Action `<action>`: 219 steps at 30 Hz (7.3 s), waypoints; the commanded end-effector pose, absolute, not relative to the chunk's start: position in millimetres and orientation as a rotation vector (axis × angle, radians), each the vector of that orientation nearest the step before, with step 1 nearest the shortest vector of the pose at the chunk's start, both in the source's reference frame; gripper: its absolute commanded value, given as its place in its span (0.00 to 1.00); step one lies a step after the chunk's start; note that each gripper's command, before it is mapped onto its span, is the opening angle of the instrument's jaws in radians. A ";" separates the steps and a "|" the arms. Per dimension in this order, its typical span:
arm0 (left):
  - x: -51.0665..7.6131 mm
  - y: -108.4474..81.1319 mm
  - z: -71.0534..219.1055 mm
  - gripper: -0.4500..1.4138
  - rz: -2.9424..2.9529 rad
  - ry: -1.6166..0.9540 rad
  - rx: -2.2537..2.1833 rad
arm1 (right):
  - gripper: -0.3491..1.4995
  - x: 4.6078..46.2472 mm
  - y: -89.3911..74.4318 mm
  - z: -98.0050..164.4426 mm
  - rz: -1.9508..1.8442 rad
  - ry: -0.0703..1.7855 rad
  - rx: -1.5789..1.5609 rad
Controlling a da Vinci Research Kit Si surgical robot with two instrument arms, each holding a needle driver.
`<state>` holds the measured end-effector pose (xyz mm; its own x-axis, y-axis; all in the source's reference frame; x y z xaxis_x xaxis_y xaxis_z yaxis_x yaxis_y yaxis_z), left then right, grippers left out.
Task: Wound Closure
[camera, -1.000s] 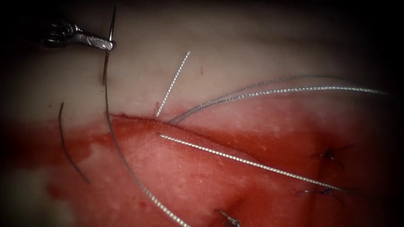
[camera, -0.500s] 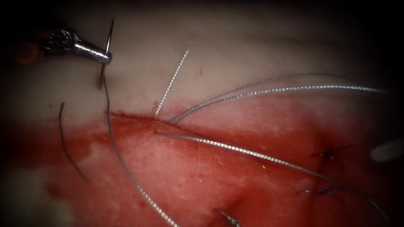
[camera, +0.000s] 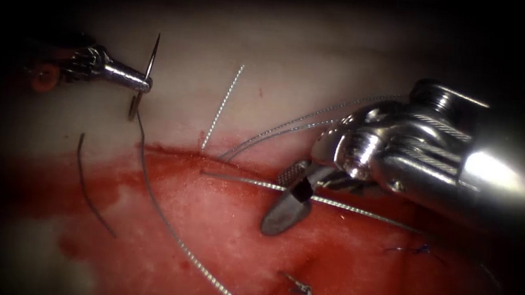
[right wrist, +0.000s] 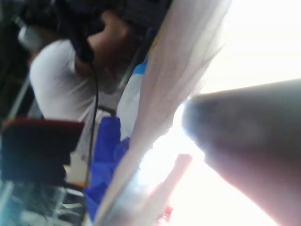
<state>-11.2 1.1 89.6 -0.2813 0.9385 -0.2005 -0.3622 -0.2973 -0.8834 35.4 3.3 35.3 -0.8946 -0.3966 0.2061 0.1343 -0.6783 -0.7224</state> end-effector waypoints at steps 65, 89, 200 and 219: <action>-11.8 2.2 88.3 0.00 1.742 -0.932 -0.954 | 0.00 -2.3 0.4 36.0 -2.211 0.842 0.117; -11.8 2.2 88.2 0.00 1.741 -0.933 -0.954 | 0.61 34.2 8.2 32.1 -2.578 0.979 -0.243; -12.4 2.0 88.0 0.00 1.757 -0.932 -0.938 | 0.81 37.5 13.4 34.3 -2.525 1.205 -0.051; -12.3 1.9 88.0 0.00 1.758 -0.931 -0.939 | 0.74 47.2 9.2 43.4 -3.249 -0.249 0.905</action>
<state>-12.2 0.4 88.9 -0.3041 0.9335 -0.1898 -0.3604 -0.2972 -0.8842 46.8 8.0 44.0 -0.8281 0.1955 -0.5254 -0.2694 -0.9607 0.0671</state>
